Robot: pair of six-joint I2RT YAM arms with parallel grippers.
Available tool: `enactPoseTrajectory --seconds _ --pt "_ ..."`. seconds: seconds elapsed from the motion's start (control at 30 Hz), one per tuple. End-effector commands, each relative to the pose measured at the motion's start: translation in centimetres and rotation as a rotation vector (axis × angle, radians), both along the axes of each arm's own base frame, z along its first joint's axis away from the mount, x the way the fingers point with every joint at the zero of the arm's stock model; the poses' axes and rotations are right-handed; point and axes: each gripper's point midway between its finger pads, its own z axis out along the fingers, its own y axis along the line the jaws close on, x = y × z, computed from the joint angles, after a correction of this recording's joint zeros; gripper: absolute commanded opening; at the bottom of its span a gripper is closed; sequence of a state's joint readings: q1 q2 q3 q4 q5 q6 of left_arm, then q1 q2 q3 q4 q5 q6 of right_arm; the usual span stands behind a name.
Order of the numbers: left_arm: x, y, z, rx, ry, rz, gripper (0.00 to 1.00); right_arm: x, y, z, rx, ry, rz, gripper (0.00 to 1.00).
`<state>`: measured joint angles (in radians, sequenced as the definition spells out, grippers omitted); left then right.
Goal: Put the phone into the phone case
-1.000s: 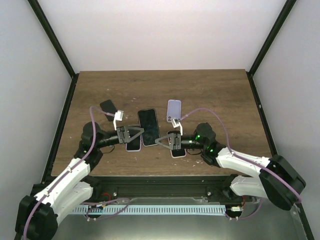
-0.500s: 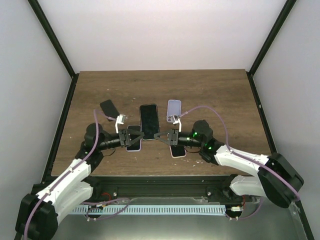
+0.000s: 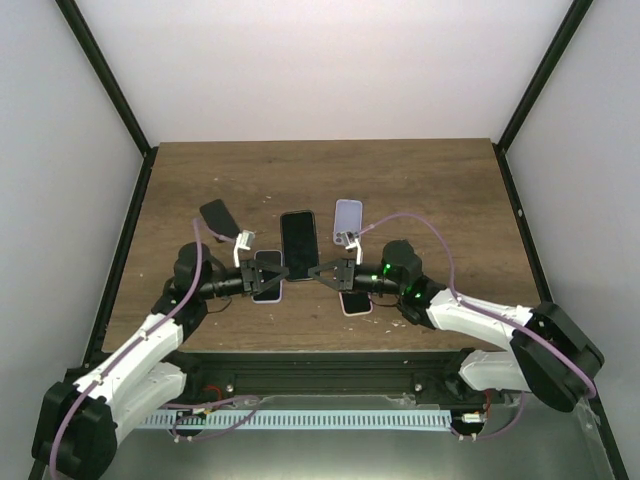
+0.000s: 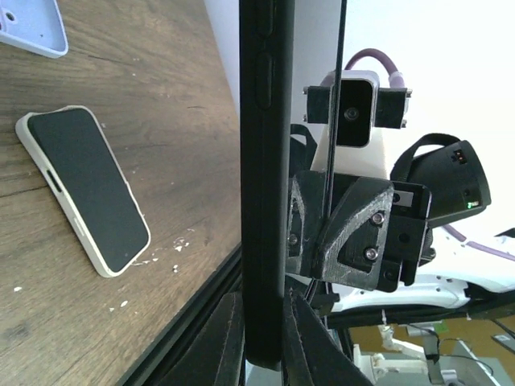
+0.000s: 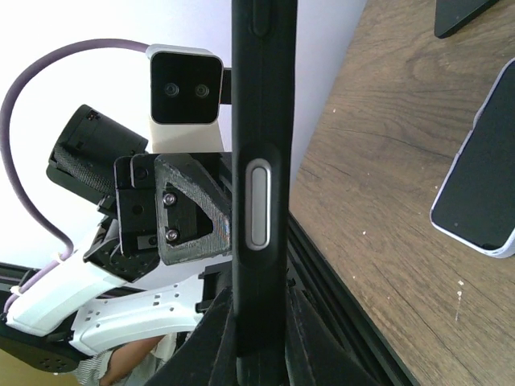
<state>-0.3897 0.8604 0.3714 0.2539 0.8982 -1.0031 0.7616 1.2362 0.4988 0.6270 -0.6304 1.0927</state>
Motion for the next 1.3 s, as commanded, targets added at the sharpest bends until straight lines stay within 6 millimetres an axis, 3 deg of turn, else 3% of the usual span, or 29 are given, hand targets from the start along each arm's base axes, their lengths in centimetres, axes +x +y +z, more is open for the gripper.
enactPoseTrajectory --seconds 0.0,0.1,0.2,0.3,0.4,0.73,0.87,1.07,1.27 --pt "-0.3 -0.3 0.4 0.048 -0.015 -0.038 0.0 1.5 0.1 2.0 0.02 -0.1 -0.057 0.01" --pt "-0.1 -0.3 0.5 0.052 -0.014 -0.031 0.1 1.8 -0.1 1.5 -0.01 -0.102 -0.075 0.01" --pt "0.2 -0.2 0.6 0.059 -0.018 -0.014 0.31 2.2 -0.4 0.7 -0.078 -0.112 -0.098 0.01" --pt "0.5 0.0 0.6 0.095 -0.028 -0.001 0.63 2.8 -1.8 -0.3 -0.146 -0.112 -0.125 0.01" --pt "0.8 0.4 0.2 0.158 -0.033 0.019 0.99 3.3 -4.5 -0.9 -0.17 -0.11 -0.173 0.01" --pt "2.1 2.2 -1.2 0.373 -0.054 0.095 1.0 5.8 -14.1 -7.6 -0.437 0.053 -0.336 0.01" --pt "2.9 3.4 -2.5 0.474 -0.033 0.144 1.0 6.7 -16.6 -9.2 -0.48 0.109 -0.403 0.01" --pt "4.6 5.7 -4.6 0.63 0.016 0.258 1.0 6.8 -17.6 -12.6 -0.538 0.191 -0.4 0.01" --pt "7.4 10.3 -5.9 0.886 0.048 0.461 1.0 6.3 -17.9 -15.3 -0.551 0.252 -0.407 0.01"
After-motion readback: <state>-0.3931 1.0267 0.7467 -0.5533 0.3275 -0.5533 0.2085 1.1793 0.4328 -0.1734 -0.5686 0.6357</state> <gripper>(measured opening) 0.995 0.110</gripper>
